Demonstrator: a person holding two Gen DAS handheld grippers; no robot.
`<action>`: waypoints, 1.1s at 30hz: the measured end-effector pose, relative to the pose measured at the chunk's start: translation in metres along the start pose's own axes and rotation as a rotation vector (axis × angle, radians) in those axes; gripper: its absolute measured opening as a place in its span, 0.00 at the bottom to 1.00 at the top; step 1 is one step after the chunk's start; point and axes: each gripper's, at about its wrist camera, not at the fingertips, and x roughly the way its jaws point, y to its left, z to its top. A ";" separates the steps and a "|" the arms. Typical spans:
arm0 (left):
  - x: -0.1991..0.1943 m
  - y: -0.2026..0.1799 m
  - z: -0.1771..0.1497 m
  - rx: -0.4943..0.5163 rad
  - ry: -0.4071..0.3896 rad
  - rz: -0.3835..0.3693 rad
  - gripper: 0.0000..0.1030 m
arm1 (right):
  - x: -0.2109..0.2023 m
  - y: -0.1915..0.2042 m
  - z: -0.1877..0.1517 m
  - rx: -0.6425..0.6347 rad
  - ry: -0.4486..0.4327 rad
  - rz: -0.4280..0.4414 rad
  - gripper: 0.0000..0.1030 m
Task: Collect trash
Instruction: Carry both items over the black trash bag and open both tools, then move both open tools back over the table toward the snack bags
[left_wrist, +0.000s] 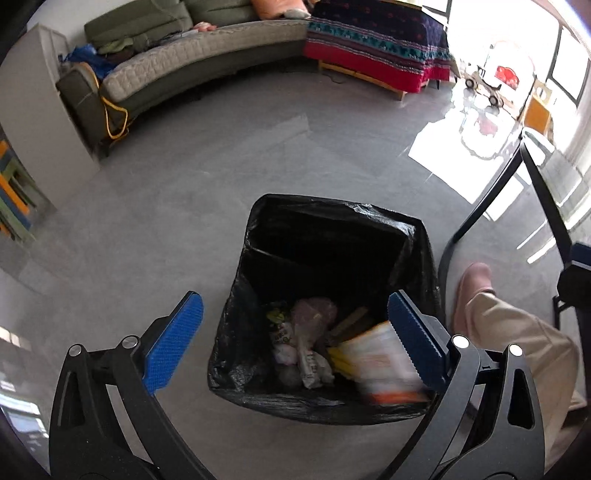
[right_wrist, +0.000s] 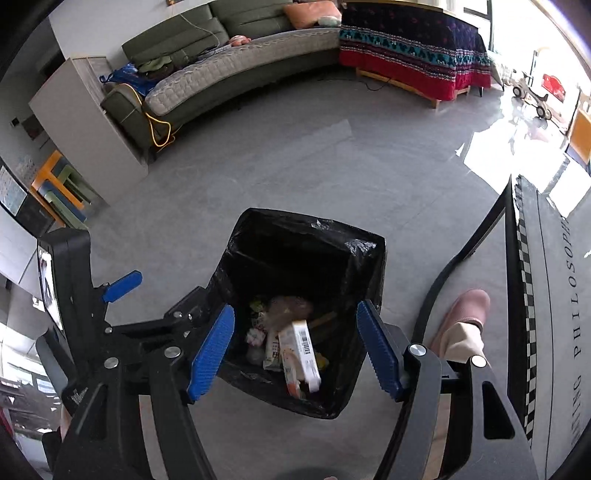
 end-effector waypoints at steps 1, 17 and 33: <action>0.000 0.003 -0.001 -0.003 -0.001 -0.002 0.94 | 0.000 -0.001 0.000 0.003 0.000 0.002 0.68; -0.021 -0.063 0.012 0.104 -0.039 -0.071 0.94 | -0.034 -0.045 -0.017 0.081 -0.065 -0.006 0.68; -0.052 -0.223 0.039 0.344 -0.092 -0.259 0.94 | -0.101 -0.177 -0.042 0.289 -0.172 -0.143 0.68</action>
